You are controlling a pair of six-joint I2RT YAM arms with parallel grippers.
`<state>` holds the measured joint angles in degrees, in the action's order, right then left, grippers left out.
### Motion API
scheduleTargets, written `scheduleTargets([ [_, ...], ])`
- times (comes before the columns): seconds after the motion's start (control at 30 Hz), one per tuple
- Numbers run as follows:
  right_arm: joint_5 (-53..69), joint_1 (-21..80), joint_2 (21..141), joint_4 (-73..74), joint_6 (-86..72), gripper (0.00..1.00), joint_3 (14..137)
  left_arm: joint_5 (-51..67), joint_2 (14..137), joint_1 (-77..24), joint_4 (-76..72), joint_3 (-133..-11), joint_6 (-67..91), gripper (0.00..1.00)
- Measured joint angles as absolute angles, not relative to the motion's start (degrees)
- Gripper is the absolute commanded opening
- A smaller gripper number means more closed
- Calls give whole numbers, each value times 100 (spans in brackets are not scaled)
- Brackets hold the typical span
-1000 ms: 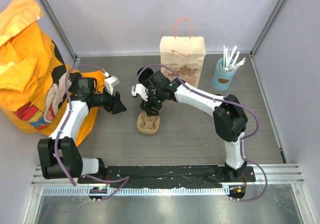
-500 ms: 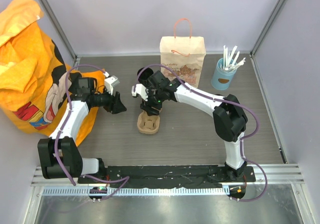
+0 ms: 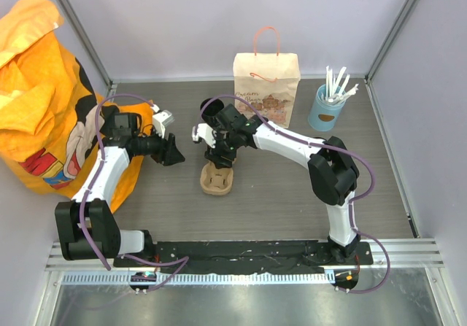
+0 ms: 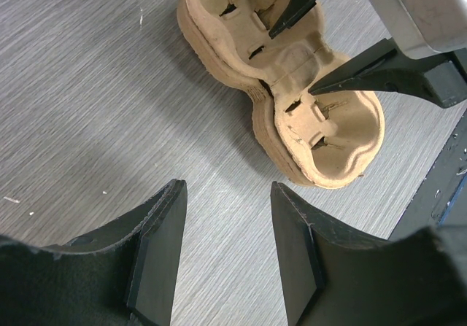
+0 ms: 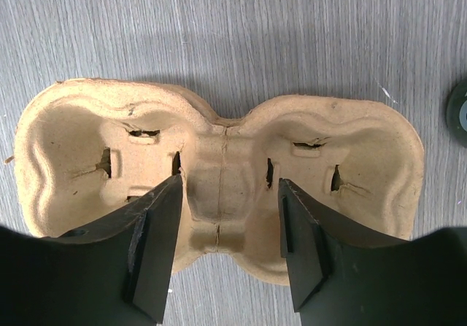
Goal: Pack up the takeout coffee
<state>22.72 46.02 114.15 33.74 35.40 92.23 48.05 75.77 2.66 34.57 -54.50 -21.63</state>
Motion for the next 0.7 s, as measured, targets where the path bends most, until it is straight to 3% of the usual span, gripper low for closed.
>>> scheduleTargets([
  [0.3, 2276, 4602, 11415, 3376, 3542, 60, 9223, 4805, 7577, 266, 3457, -5450, -2163, 54],
  [0.7, 2292, 4602, 11491, 3378, 3546, 48, 9203, 4805, 7577, 266, 3457, -5450, -2158, 54],
])
